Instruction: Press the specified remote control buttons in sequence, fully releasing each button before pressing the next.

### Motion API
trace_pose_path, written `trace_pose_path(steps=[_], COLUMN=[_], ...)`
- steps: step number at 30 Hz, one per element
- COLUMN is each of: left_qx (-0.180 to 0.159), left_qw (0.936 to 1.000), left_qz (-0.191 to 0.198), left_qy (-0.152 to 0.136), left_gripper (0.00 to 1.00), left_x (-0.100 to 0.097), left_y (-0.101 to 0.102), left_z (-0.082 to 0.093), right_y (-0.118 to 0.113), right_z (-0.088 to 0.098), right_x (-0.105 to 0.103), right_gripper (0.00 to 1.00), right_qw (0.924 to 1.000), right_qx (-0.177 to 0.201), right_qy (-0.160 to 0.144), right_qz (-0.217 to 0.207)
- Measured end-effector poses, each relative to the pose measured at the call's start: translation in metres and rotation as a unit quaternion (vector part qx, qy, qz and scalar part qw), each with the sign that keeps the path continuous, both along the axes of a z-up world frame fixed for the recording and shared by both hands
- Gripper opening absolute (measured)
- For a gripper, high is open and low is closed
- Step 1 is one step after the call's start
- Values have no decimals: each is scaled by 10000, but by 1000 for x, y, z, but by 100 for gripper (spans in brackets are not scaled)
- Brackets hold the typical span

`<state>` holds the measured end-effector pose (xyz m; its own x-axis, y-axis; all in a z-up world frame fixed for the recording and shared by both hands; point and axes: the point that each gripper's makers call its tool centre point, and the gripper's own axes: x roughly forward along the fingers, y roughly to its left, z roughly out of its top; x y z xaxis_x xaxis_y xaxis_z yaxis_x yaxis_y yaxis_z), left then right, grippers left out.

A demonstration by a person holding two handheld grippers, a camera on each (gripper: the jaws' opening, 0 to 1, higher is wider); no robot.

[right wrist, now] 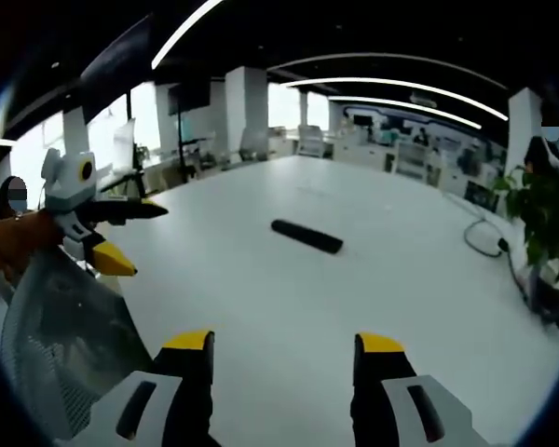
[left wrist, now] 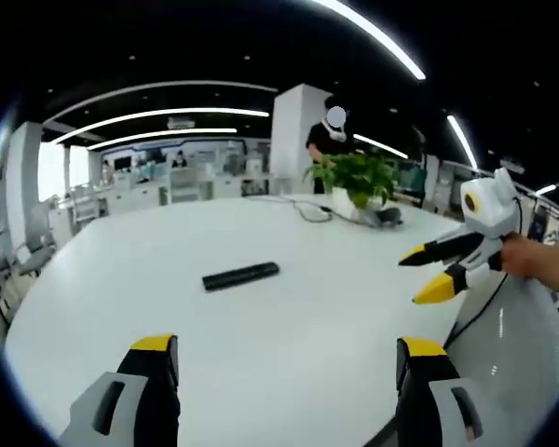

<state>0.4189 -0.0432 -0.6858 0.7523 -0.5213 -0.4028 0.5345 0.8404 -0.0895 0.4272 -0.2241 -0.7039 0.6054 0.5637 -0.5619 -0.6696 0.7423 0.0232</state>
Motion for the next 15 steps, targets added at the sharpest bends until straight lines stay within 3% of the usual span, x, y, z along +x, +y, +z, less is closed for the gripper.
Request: trace_pose_path(steps=[7,15], left_qx=[-226,-126], left_qw=[9997,9997], left_qz=[54,64], left_qy=[116,192], left_gripper=[92,92], left_x=[-3,-7], left_y=[-2,-1], left_z=[0,-5], right_y=[-1,-1], right_z=[0,0], right_x=[-2,-4], right_gripper=[56,56], right_qw=[10000,10000], right_qx=[23,-14], right_qy=[4,3], right_qz=[-26,-29])
